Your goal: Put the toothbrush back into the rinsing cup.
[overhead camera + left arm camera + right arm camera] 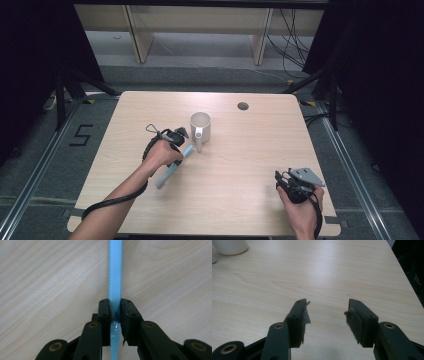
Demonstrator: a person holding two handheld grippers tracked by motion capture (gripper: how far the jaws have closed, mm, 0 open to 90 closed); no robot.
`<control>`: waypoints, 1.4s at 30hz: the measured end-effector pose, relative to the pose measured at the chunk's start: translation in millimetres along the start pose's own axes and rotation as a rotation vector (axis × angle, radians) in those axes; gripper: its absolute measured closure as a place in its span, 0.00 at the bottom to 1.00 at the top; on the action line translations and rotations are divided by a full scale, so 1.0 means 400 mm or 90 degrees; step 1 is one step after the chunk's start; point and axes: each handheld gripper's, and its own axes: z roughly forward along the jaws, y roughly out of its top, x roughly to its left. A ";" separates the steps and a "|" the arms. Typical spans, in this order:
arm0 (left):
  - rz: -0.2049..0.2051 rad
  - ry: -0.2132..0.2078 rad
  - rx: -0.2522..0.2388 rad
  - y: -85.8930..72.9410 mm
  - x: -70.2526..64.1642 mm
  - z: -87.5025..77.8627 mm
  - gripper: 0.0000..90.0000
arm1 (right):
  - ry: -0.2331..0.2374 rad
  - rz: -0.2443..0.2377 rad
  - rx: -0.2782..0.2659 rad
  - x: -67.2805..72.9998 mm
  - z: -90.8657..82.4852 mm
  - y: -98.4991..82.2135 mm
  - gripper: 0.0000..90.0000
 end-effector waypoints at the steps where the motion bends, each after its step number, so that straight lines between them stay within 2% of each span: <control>1: 0.010 0.000 -0.009 -0.006 0.004 -0.003 0.87 | 0.005 0.024 0.003 0.009 0.001 -0.001 0.57; 3: 0.034 -0.003 -0.015 -0.016 0.012 -0.012 0.87 | 0.006 0.024 0.017 0.010 -0.003 0.000 0.57; 4: 0.047 -0.008 -0.028 -0.022 0.017 -0.016 0.87 | 0.007 0.018 0.017 0.011 -0.001 0.000 0.57; 6: 0.088 -0.004 -0.030 -0.033 0.027 -0.026 0.87 | 0.011 0.014 0.014 0.013 0.001 0.000 0.57; 7: 0.099 -0.003 -0.033 -0.040 0.030 -0.030 0.87 | 0.020 0.004 0.012 0.011 0.003 0.001 0.57; 10: 0.135 -0.002 -0.036 -0.056 0.040 -0.045 0.87 | 0.022 0.002 0.008 0.014 0.006 0.000 0.57; 11: 0.151 0.000 -0.041 -0.062 0.043 -0.050 0.87 | 0.021 0.002 0.009 0.015 0.006 0.001 0.57; 12: 0.169 0.003 -0.040 -0.068 0.046 -0.057 0.87 | 0.022 0.018 0.013 0.021 0.004 0.000 0.57; 13: 0.189 0.001 -0.040 -0.073 0.047 -0.064 0.87 | 0.029 0.019 0.009 0.024 0.007 0.000 0.56; 15: 0.223 -0.004 -0.046 -0.083 0.047 -0.077 0.87 | 0.033 0.019 0.026 0.027 0.002 0.003 0.57; 16: 0.247 -0.006 -0.047 -0.089 0.047 -0.086 0.87 | 0.043 -0.001 0.015 0.021 0.006 0.003 0.56; 17: 0.257 -0.006 -0.048 -0.093 0.046 -0.092 0.87 | 0.056 0.002 0.017 0.022 0.006 0.005 0.56; 18: 0.280 -0.003 -0.051 -0.098 0.044 -0.099 0.87 | 0.062 0.000 0.018 0.023 0.006 0.006 0.56; 19: 0.297 -0.002 -0.050 -0.102 0.043 -0.105 0.87 | 0.068 0.011 0.026 0.032 0.003 0.008 0.56; 20: 0.307 -0.001 -0.053 -0.106 0.042 -0.110 0.87 | 0.073 -0.010 0.015 0.031 0.004 0.011 0.56; 21: 0.316 0.000 -0.052 -0.110 0.040 -0.114 0.87 | 0.093 -0.021 0.022 0.031 0.005 0.015 0.56; 22: 0.335 0.002 -0.048 -0.113 0.039 -0.119 0.87 | 0.100 -0.011 0.029 0.039 0.002 0.018 0.56; 23: 0.360 0.002 -0.041 -0.117 0.037 -0.124 0.87 | 0.114 -0.032 0.018 0.036 0.003 0.023 0.55; 24: 0.369 0.000 -0.037 -0.120 0.036 -0.128 0.87 | 0.155 -0.033 0.012 0.041 0.008 0.027 0.55; 25: 0.377 -0.002 -0.039 -0.124 0.032 -0.131 0.87 | 0.179 -0.034 0.020 0.045 0.008 0.030 0.54; 26: 0.390 -0.003 -0.039 -0.128 0.029 -0.136 0.87 | 0.179 -0.050 0.030 0.048 0.005 0.035 0.54; 27: 0.396 -0.005 -0.040 -0.131 0.025 -0.140 0.87 | 0.196 -0.059 0.047 0.059 0.002 0.042 0.54; 28: 0.405 -0.005 -0.041 -0.131 0.023 -0.144 0.87 | 0.201 -0.087 0.043 0.060 0.004 0.048 0.54; 32: 0.441 -0.008 -0.048 -0.138 0.001 -0.158 0.87 | 0.266 -0.152 0.067 0.074 0.008 0.073 0.53; 33: 0.449 -0.009 -0.049 -0.139 -0.004 -0.159 0.87 | 0.293 -0.183 0.077 0.077 0.011 0.082 0.53; 34: 0.460 -0.014 -0.052 -0.140 -0.011 -0.161 0.87 | 0.301 -0.212 0.074 0.077 0.015 0.088 0.53; 36: 0.469 -0.017 -0.051 -0.140 -0.017 -0.164 0.87 | 0.335 -0.249 0.091 0.089 0.017 0.098 0.53; 37: 0.495 -0.014 -0.047 -0.138 -0.030 -0.168 0.87 | 0.360 -0.280 0.095 0.095 0.021 0.106 0.53; 42: 0.543 -0.006 -0.020 -0.137 -0.067 -0.172 0.87 | 0.410 -0.338 0.115 0.125 0.028 0.126 0.53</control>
